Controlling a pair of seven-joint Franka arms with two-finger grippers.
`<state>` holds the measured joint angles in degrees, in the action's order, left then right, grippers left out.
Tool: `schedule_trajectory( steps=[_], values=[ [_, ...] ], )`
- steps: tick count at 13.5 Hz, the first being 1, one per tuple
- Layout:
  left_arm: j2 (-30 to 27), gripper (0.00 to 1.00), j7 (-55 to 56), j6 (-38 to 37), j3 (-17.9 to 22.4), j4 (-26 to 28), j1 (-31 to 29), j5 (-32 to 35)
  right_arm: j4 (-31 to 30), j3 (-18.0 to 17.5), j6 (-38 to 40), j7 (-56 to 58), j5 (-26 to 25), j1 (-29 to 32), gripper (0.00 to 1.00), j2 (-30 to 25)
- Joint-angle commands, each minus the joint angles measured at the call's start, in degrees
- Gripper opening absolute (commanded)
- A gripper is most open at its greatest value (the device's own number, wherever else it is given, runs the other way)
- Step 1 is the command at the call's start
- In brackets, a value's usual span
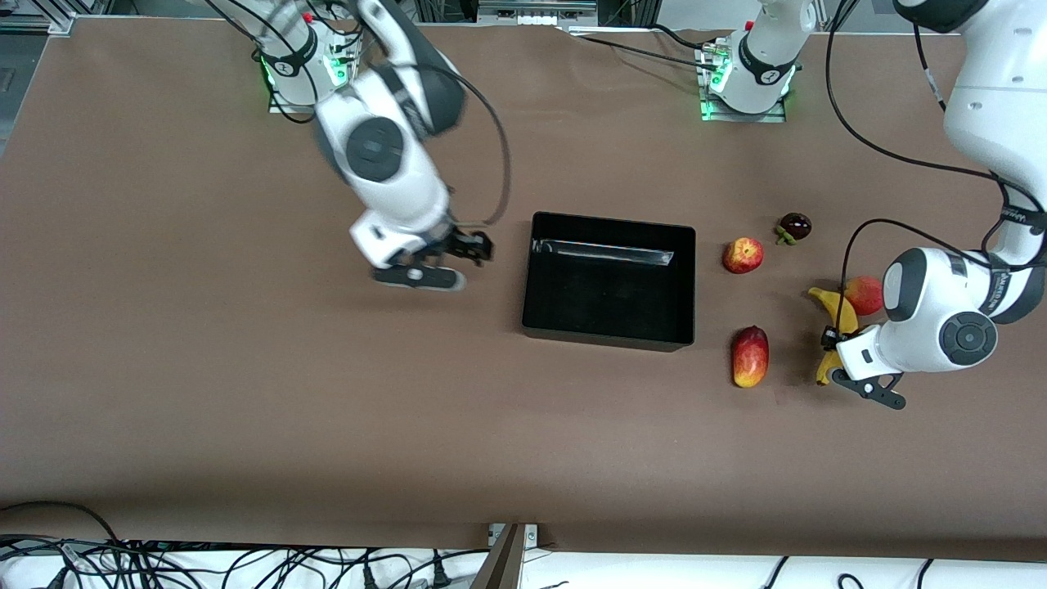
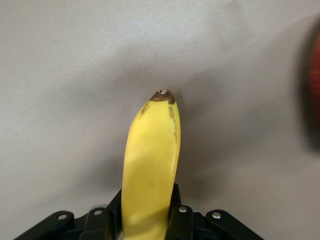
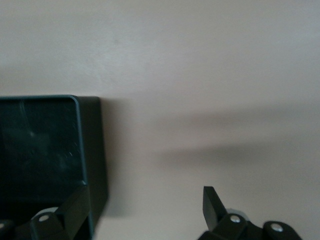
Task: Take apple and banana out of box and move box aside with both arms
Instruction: 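Carry the banana beside the mango while the right gripper reaches the box, then grip the box rim with the right gripper while the left gripper releases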
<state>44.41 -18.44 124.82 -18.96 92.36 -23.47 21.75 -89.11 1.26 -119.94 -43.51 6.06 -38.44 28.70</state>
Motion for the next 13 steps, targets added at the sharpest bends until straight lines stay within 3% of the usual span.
schedule_trajectory(
  steps=[1,6,7,8,9,11,13],
  values=[
    [0.5,0.0,2.2,2.0,-0.7,0.4,-0.2,1.1,4.4,0.7,-4.9,-7.1,-0.4,-3.6,1.0,7.0],
    [1.4,0.0,18.8,2.0,-0.7,0.4,0.9,1.2,4.6,1.2,-11.5,-12.8,-1.1,-8.4,0.96,12.5],
    [1.3,0.29,19.4,1.9,-0.7,0.0,0.9,1.1,4.6,1.3,-12.5,-14.0,-1.4,-9.2,0.87,13.1],
    [1.0,0.99,19.3,1.9,-0.7,-0.2,0.6,1.2,4.5,1.2,-13.7,-14.3,-2.2,-9.6,0.74,13.7],
    [0.5,1.0,19.4,1.8,-0.8,-0.5,0.4,1.1,4.5,1.2,-14.0,-14.3,-2.6,-9.7,0.54,14.3],
    [-1.4,1.0,19.5,1.1,-0.9,-1.7,0.4,1.1,4.5,1.2,-13.9,-14.2,-2.7,-9.7,0.02,14.5],
    [-5.6,1.0,19.4,-1.4,-1.3,-2.2,0.4,0.7,4.5,1.2,-13.8,-13.4,-2.6,-9.3,0.0,14.4]
  ],
)
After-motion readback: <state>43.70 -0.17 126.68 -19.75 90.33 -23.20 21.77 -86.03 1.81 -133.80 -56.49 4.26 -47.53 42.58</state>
